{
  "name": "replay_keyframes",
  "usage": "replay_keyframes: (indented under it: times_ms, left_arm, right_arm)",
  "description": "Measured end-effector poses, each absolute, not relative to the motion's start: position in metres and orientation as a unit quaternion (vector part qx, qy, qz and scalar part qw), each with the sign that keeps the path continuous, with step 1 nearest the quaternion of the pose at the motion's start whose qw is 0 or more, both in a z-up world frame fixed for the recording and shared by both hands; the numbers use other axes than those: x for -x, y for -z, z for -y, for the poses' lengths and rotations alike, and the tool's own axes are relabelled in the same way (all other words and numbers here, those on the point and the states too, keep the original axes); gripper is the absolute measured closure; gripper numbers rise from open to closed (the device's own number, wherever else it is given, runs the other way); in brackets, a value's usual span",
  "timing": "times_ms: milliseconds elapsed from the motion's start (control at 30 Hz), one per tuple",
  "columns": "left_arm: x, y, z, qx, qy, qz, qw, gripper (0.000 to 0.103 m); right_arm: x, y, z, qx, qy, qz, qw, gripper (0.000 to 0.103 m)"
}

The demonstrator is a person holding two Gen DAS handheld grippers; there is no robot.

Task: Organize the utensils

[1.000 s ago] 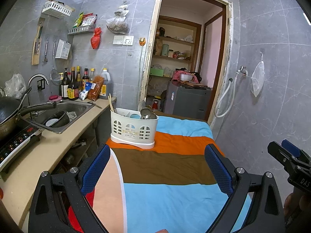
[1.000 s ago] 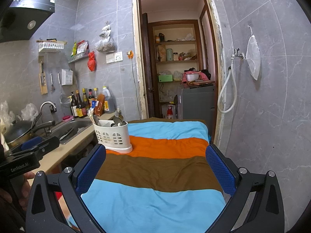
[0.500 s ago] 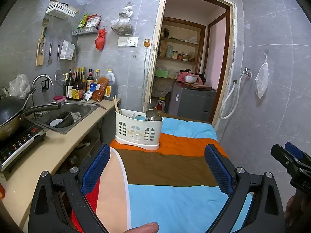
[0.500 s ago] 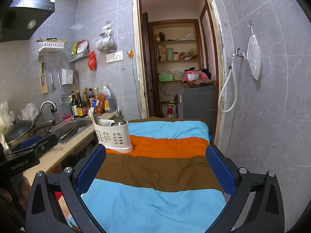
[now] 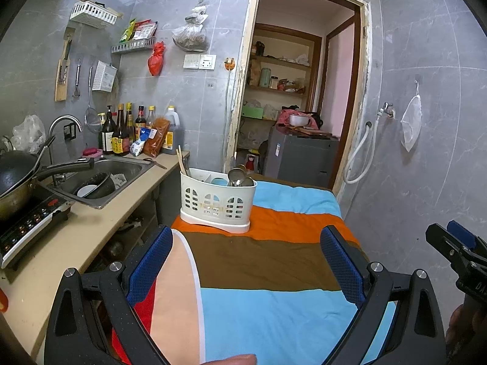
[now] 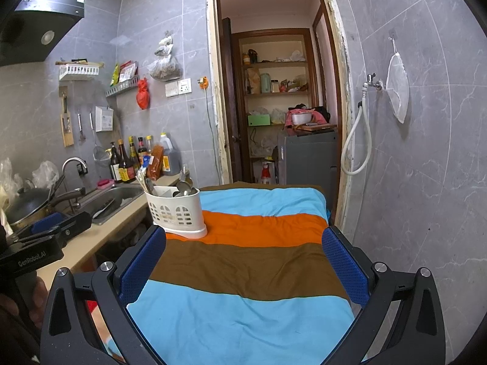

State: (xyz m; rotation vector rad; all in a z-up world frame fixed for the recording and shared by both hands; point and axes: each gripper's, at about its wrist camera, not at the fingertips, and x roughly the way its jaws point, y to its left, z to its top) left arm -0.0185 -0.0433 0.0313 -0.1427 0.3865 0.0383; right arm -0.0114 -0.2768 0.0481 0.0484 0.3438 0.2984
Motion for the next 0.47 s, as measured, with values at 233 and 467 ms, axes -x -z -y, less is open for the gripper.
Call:
replay_keyframes:
  times_ms: [233,467]
  left_arm:
    - [0.0154,-0.0278,0.0393,0.07,-0.016,-0.197,0.978,0.008]
    - [0.0103,-0.0247,0.0358,0.071,-0.015,-0.203,0.976,0.008]
  right_arm:
    - [0.0133,-0.045,0.2783,-0.024,-0.148,-0.173,0.974,0.0]
    - [0.0094,-0.0399,0.275,-0.024,-0.146,-0.181,0.972,0.0]
